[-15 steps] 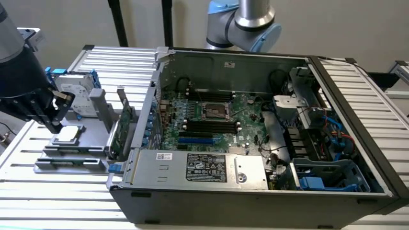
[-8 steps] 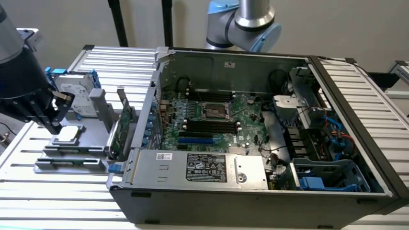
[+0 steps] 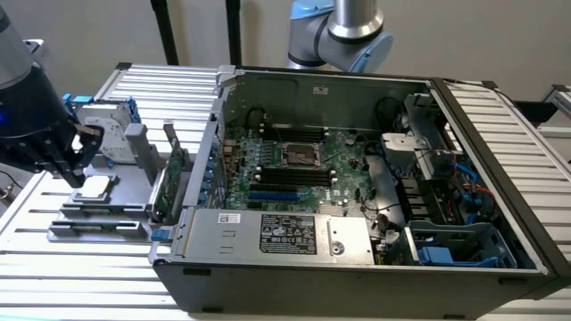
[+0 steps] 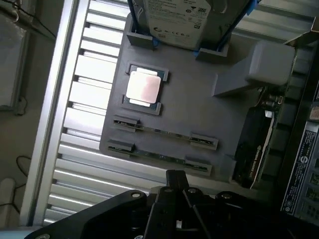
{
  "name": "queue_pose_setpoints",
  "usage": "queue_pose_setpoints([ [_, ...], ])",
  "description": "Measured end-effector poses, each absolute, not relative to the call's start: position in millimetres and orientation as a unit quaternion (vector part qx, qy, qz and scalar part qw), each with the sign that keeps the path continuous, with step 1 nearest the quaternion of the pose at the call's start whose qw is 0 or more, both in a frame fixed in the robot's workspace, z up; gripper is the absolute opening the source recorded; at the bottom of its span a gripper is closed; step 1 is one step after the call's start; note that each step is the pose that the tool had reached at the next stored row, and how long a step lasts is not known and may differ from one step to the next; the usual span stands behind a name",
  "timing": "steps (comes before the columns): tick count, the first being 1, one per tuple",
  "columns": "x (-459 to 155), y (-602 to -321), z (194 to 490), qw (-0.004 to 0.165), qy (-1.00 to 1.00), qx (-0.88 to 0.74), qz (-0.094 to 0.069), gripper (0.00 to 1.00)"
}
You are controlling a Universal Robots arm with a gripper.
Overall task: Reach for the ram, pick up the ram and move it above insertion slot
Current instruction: 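Pick up the ram and move it above insertion slot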
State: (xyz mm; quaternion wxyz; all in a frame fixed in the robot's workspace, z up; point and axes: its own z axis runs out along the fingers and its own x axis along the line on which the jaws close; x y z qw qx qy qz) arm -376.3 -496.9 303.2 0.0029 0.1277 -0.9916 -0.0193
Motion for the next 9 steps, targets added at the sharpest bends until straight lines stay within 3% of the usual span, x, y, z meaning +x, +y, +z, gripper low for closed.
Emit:
queue_pose_setpoints([
  [9, -376.3, -496.9, 303.2, 0.004, -0.978, 0.209, -0.019, 0.11],
])
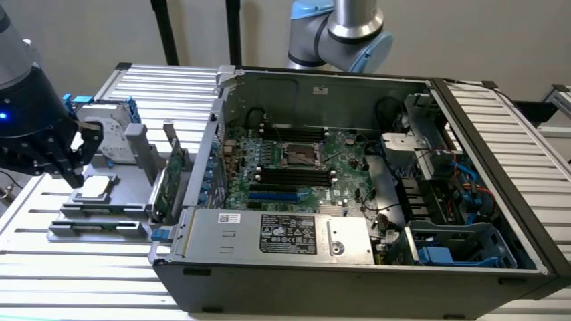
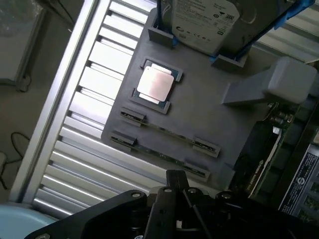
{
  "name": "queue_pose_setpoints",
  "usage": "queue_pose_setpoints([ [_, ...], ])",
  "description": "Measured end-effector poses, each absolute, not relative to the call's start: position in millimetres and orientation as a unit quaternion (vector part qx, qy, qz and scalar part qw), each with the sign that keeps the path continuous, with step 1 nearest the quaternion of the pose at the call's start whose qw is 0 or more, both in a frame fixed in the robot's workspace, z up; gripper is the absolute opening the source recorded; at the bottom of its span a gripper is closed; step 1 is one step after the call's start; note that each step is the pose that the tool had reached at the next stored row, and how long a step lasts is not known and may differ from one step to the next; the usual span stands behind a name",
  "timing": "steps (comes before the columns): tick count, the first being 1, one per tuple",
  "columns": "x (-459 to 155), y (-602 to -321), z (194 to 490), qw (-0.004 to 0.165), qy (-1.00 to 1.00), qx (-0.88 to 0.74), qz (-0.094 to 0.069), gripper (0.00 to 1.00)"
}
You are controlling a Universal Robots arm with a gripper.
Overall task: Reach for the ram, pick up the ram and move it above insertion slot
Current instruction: 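Pick up the ram and move it above insertion slot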
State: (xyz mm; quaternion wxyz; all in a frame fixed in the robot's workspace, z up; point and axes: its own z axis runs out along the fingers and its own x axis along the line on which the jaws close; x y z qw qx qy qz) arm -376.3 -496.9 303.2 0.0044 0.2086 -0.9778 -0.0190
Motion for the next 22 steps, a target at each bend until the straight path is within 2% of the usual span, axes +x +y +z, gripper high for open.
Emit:
queue_pose_setpoints([
  [22, -376.3, -496.9, 303.2, 0.008, -0.917, 0.399, -0.018, 0.11],
])
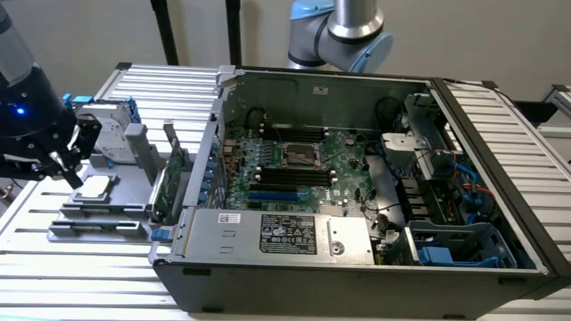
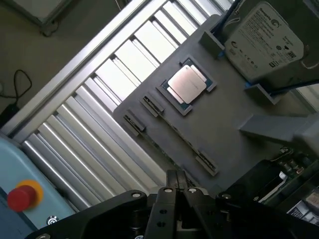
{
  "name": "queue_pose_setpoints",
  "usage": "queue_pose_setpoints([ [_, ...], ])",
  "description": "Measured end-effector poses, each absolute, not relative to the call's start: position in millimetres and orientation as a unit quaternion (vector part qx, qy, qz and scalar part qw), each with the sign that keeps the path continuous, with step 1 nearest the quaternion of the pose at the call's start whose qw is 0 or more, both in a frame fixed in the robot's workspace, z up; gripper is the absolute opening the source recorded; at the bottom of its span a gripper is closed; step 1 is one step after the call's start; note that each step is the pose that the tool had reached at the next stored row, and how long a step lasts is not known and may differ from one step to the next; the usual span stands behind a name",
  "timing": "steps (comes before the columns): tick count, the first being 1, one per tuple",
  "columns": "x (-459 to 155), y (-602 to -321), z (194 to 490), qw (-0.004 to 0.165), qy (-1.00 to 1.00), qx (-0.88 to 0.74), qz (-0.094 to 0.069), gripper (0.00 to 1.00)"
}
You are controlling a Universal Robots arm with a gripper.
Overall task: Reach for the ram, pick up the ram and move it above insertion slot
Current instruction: 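Pick up the ram and move it above insertion slot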
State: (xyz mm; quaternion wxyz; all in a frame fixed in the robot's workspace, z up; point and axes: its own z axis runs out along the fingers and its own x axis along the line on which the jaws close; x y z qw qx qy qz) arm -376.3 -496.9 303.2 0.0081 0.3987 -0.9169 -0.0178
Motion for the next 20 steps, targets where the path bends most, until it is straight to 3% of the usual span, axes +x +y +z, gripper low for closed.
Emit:
queue_pose_setpoints([
  [20, -376.3, -496.9, 303.2, 0.011, -0.830, 0.558, -0.016, 0.11],
])
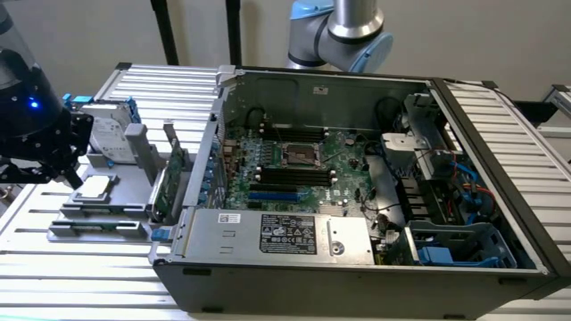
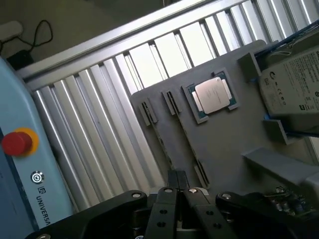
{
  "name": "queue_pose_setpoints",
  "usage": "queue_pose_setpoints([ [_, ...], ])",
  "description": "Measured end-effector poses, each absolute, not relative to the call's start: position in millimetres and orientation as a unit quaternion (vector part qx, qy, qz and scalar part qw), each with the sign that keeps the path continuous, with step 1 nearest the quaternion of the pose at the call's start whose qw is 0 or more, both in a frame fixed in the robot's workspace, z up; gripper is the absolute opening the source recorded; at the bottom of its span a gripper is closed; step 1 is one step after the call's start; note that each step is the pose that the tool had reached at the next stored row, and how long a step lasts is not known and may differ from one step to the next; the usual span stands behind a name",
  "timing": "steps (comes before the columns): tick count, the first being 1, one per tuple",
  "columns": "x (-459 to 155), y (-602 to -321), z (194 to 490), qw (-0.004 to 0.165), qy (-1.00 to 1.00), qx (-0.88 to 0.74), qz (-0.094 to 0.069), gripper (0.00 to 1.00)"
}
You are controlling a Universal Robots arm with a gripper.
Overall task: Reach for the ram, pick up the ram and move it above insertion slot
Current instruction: 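Pick up the ram and move it above insertion slot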
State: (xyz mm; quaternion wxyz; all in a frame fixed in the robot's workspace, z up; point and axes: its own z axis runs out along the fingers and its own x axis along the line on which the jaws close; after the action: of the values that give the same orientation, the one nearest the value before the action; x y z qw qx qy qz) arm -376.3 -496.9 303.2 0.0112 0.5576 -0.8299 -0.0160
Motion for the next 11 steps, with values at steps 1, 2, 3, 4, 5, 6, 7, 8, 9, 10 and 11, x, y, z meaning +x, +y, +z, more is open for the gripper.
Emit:
queue_pose_setpoints([
  [1, -376.3, -496.9, 303.3, 0.011, -0.825, 0.565, -0.016, 0.11],
  [2, -376.3, -496.9, 303.3, 0.011, -0.819, 0.573, -0.016, 0.11],
  [3, -376.3, -496.9, 303.2, 0.012, -0.814, 0.580, -0.016, 0.11],
  [4, -376.3, -496.9, 303.2, 0.012, -0.809, 0.588, -0.016, 0.11],
  [5, -376.3, -496.9, 303.2, 0.012, -0.804, 0.595, -0.015, 0.11],
  [6, -376.3, -496.9, 303.3, 0.012, -0.798, 0.602, -0.015, 0.11],
  [7, -376.3, -496.9, 303.2, 0.012, -0.793, 0.609, -0.015, 0.11],
  [8, -376.3, -496.9, 303.2, 0.012, -0.787, 0.616, -0.015, 0.11],
  [9, -376.3, -496.9, 303.2, 0.012, -0.781, 0.624, -0.015, 0.11],
  [10, -376.2, -496.9, 303.2, 0.012, -0.776, 0.631, -0.015, 0.11],
  [11, -376.3, -496.9, 303.3, 0.012, -0.770, 0.638, -0.015, 0.11],
])
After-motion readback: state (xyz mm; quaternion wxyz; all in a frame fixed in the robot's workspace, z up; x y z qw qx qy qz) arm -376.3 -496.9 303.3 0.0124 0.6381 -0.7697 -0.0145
